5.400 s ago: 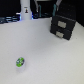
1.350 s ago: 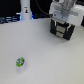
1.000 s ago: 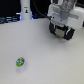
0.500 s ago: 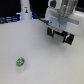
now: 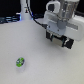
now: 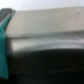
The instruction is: Open the kcup holder, insert the kcup into the holder, and close the kcup holder
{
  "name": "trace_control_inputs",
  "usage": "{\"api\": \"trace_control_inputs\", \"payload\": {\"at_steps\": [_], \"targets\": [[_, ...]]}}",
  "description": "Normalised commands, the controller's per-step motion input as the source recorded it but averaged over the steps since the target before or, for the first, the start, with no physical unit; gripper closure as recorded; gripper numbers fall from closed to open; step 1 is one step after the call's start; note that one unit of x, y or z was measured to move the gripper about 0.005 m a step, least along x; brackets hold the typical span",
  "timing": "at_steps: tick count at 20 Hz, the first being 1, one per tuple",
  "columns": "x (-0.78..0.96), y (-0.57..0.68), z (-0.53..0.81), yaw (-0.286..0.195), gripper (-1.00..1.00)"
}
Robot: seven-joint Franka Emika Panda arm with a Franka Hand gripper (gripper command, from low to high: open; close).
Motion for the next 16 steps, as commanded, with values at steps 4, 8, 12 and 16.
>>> {"api": "trace_control_inputs", "payload": {"at_steps": [4,8,12,16], "targets": [[0.32,-0.24,0.22,-0.1,-1.0],[0.35,-0.49,0.33,-0.151,-1.0],[0.31,-0.62,0.26,-0.178,-1.0],[0.24,-0.67,0.17,-0.2,-1.0]]}}
